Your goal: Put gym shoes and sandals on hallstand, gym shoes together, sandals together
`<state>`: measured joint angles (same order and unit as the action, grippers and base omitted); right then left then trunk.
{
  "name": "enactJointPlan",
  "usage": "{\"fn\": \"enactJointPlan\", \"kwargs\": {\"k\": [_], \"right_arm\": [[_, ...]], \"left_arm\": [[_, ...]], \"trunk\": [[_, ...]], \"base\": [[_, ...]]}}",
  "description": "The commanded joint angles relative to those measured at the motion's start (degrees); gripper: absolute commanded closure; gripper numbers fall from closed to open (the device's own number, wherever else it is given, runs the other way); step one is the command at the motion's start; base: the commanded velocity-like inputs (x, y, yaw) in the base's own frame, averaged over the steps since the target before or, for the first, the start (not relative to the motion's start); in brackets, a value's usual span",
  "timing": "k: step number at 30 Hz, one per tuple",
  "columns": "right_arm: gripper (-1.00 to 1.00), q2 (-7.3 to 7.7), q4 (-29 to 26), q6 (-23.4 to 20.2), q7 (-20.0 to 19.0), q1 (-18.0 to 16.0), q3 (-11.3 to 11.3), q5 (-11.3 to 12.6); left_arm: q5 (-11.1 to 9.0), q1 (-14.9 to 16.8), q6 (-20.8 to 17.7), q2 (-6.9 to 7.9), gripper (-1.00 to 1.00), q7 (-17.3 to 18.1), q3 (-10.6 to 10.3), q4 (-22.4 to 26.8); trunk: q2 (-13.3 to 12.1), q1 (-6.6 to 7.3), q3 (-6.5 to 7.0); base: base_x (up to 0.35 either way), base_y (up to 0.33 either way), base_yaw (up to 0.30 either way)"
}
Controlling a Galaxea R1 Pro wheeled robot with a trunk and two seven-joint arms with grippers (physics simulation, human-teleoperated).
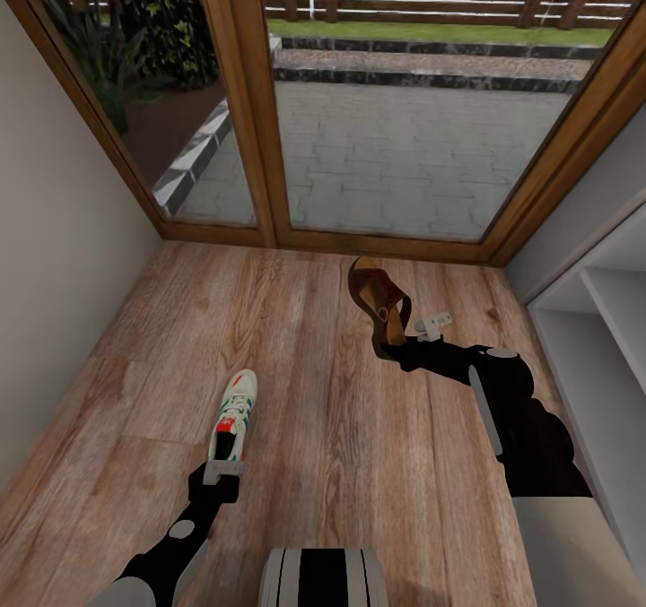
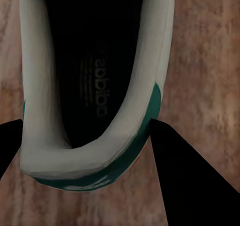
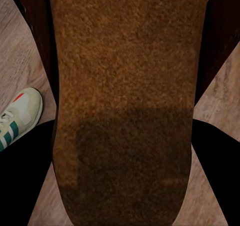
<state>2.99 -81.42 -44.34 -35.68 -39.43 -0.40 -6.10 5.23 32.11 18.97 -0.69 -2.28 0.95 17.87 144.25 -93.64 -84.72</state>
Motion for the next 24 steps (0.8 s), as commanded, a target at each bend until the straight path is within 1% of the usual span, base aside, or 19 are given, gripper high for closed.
{"fn": "enactJointPlan", "kwargs": {"k": [1,6,9,13,24], "right_arm": [[1.0,0.0,-0.06,-0.13,-0.53,-0.03,-0.04,-0.58],[1.0,0.0,-0.05,-0.13,-0.53,-0.03,-0.04,-0.58],[1.0,0.0,-0.05,-0.13,-0.53,-0.03,-0.04,-0.58],[1.0,0.0,-0.05,-0.06,-0.53,-0.03,-0.03,-0.58],[1.0,0.0,-0.05,-0.04,-0.55,-0.03,0.08,-0.52]], "left_arm": [[0.5,0.03,0.19,-0.01,1.0,-0.27,0.28,-0.12],[0.48,0.0,0.19,-0.03,1.0,-0.27,0.28,-0.12],[0.55,0.01,0.19,-0.77,1.0,-0.27,0.23,-0.12],[0.58,0.01,0.19,-1.09,1.0,-0.27,0.2,-0.12],[0.57,0.03,0.19,-1.07,1.0,-0.27,0.2,-0.12]], "trunk": [[0.01,0.01,-0.04],[0.01,0.01,-0.04],[0.01,0.01,-0.04],[0.01,0.01,-0.04],[-0.14,0.29,2.4]], "base": [[0.0,0.0,0.0],[0.0,0.0,0.0],[0.0,0.0,0.0],[0.0,0.0,0.0],[0.0,0.0,0.0]]}}
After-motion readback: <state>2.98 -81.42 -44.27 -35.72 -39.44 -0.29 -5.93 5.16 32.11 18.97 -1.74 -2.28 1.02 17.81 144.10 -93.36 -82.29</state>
